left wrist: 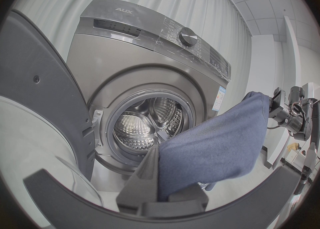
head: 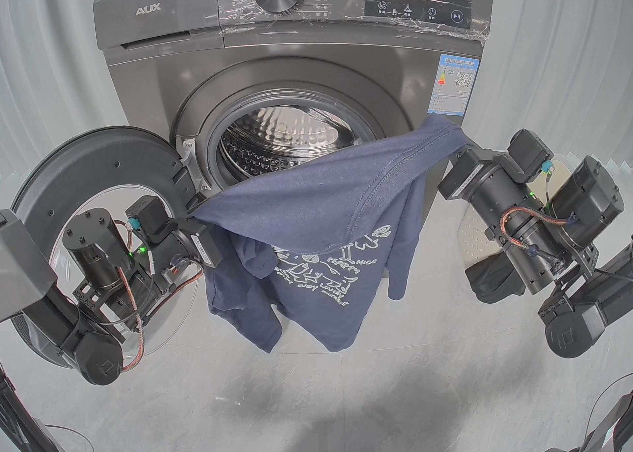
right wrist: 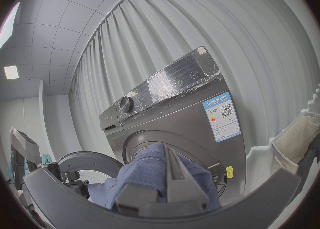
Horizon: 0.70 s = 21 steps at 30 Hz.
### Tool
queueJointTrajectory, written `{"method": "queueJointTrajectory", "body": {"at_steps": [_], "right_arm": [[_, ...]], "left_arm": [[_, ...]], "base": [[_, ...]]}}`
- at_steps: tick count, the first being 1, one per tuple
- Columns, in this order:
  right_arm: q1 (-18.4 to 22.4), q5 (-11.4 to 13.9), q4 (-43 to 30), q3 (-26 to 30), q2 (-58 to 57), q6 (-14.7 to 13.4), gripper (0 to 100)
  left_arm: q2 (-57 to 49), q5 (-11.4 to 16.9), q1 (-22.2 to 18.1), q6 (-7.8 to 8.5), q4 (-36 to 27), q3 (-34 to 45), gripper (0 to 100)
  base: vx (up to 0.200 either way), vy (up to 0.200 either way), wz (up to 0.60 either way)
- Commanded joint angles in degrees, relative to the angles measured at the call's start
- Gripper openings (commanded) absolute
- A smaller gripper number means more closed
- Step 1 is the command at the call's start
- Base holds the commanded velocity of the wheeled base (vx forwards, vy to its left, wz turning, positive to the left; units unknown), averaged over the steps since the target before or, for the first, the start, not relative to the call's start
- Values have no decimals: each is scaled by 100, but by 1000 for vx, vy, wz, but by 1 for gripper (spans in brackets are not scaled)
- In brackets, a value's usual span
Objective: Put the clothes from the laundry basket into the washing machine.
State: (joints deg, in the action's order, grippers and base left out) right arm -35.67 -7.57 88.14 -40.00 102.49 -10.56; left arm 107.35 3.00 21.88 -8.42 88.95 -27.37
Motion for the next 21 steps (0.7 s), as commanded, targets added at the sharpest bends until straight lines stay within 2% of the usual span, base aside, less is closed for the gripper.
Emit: {"method": "queueJointTrajectory", "body": {"at_steps": [1,21], "right_arm": [[-1,1,2,1,-1,1,0],[51,-8,-7,71,43,-43,0]], "left_arm": [[-4,-1,9,-1,8,-5,0],[-4,-1,115,-1,8,-58,0]], "base": [[0,0,0],[0,0,0]]}}
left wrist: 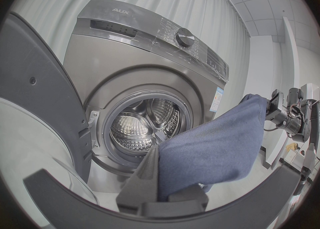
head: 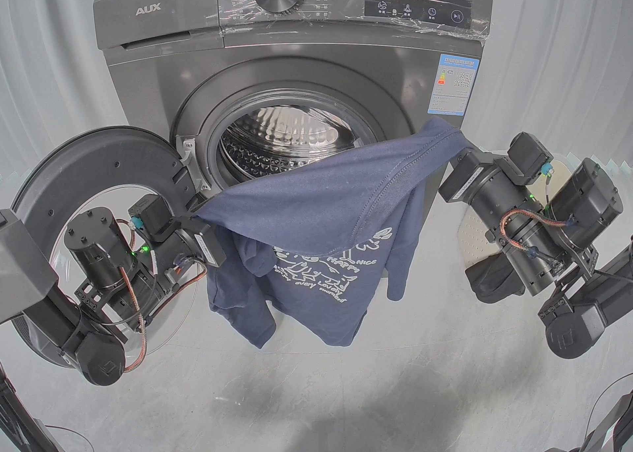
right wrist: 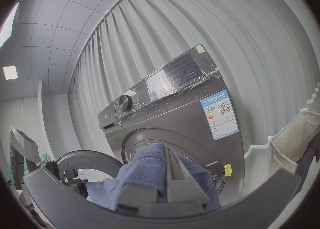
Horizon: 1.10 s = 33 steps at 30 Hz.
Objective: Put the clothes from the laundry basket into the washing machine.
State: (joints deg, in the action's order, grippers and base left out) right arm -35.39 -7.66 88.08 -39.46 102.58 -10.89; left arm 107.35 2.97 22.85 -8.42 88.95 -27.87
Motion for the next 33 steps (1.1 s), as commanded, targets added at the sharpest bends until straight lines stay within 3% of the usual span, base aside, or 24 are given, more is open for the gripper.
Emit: {"method": "queueJointTrajectory", "body": {"at_steps": [1,17,18,21,26,28,33], "right_arm": [[32,1,-10,26,42,-19,0],[-399,36,8,1450,297,-45,0],[-443,36,8,1503,350,-80,100],[-627,10,8,1828,464,-124,100],[-1190,45,8,2935,473,-63,100],[-1242,71,8,3225,499,-28,100],[-1163,106,8,3146,693,-1,100]], "left_arm": [[-4,1,89,-1,8,-17,0],[-12,19,370,43,8,-325,0],[-21,19,379,43,8,-325,0],[-56,10,379,43,8,-342,0],[-91,10,396,43,-1,-412,0],[-100,10,423,34,8,-412,0],[-100,1,510,43,-1,-421,0]], "base": [[0,0,0],[0,0,0],[0,0,0],[0,0,0],[0,0,0],[0,0,0],[0,0,0]]}}
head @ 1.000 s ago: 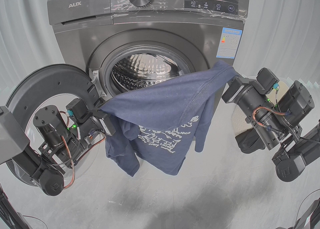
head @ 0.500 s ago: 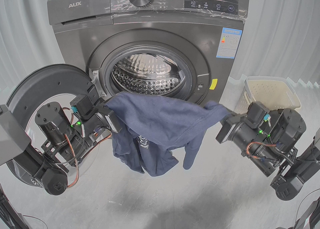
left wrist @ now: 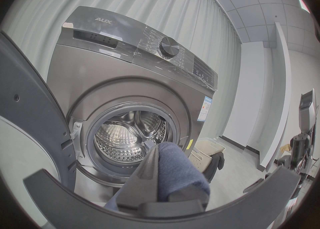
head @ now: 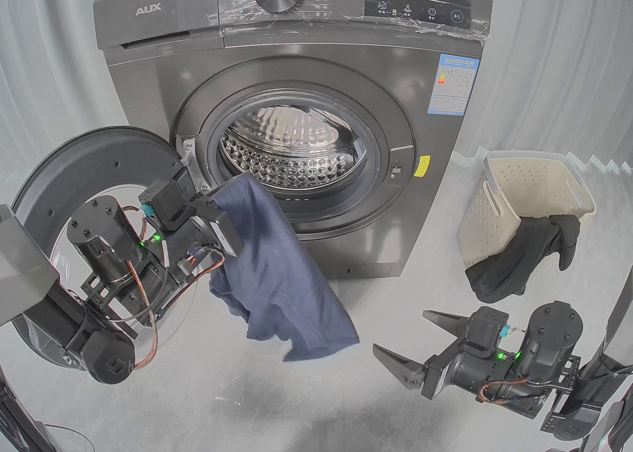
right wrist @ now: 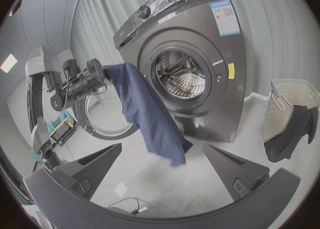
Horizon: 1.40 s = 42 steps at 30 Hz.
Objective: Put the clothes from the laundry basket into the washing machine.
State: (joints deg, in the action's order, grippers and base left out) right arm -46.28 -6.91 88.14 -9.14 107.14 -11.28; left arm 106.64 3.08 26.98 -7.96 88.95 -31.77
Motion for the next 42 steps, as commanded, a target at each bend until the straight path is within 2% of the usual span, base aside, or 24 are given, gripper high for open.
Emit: {"method": "queueJointTrajectory", "body": {"at_steps": [1,7,8,9,10,11,15,20,25,32,42], "right_arm": [[-66,32,2,-132,386,38,100],[-31,14,2,-1371,1379,64,100],[-22,14,2,-1406,1406,64,100],[13,14,2,-1802,1678,91,100],[13,14,2,-1802,1678,91,100],[57,14,-7,-2346,2003,108,100],[163,41,-69,-3410,2540,205,100],[207,155,-113,-4175,3120,328,100],[154,331,-77,-4465,3427,345,100],[-39,515,-95,-4526,3506,468,100],[-154,533,-121,-5159,3691,521,100]], "left_arm": [[-30,-10,106,-4,8,-31,0],[-100,-10,132,-4,-1,-31,0],[-100,-10,132,-4,-1,-31,0],[-153,-1,141,-21,-1,-31,0],[-161,-1,150,-21,8,-40,0],[-170,-1,159,-21,-1,-40,0],[-232,-1,203,-21,-1,-40,0],[-241,8,255,-21,-1,-40,0],[-232,8,291,-13,-1,-40,0],[-241,-1,414,-4,-1,-40,0],[-232,-18,457,-4,-1,-49,0]], "base": [[0,0,0],[0,0,0],[0,0,0],[0,0,0],[0,0,0],[0,0,0],[0,0,0],[0,0,0],[0,0,0],[0,0,0],[0,0,0]]}}
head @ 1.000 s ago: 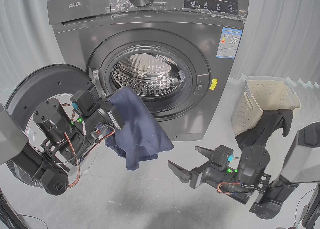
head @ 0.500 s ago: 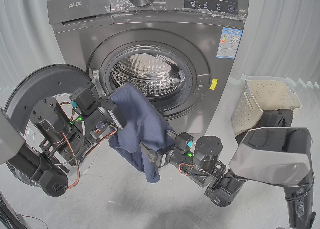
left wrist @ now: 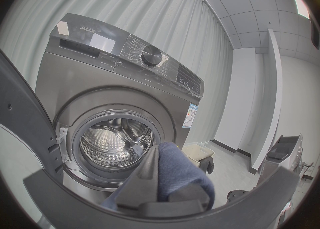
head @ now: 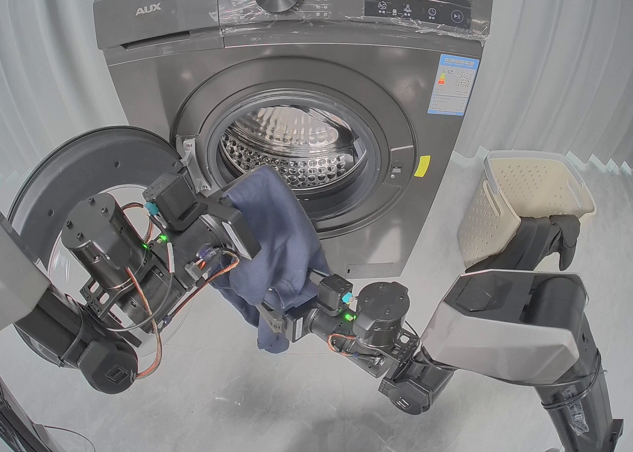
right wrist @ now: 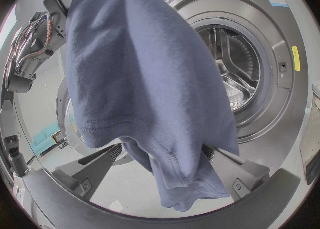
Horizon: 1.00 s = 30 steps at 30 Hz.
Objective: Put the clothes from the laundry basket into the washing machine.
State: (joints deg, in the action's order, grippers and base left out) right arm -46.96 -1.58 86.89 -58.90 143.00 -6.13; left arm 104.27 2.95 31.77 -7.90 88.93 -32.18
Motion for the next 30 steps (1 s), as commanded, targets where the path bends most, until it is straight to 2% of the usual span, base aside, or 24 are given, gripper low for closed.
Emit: {"method": "queueJointTrajectory", "body": {"at_steps": [1,11,22,28,30], "right_arm": [[-121,0,12,-174,97,7,100],[-481,-26,38,-148,-52,-11,100],[-560,-114,38,-323,-219,-55,100],[-490,-501,-199,-983,-26,-81,100],[-463,-536,-270,-1132,71,-116,100]], "left_arm": [[6,-5,-39,-10,1,-16,0],[129,-49,-74,-36,1,-122,0],[235,-49,-109,-36,1,-139,0],[226,-58,-83,-36,1,-157,0],[217,-75,-74,-36,1,-157,0]], "base": [[0,0,0],[0,0,0],[0,0,0],[0,0,0],[0,0,0]]}}
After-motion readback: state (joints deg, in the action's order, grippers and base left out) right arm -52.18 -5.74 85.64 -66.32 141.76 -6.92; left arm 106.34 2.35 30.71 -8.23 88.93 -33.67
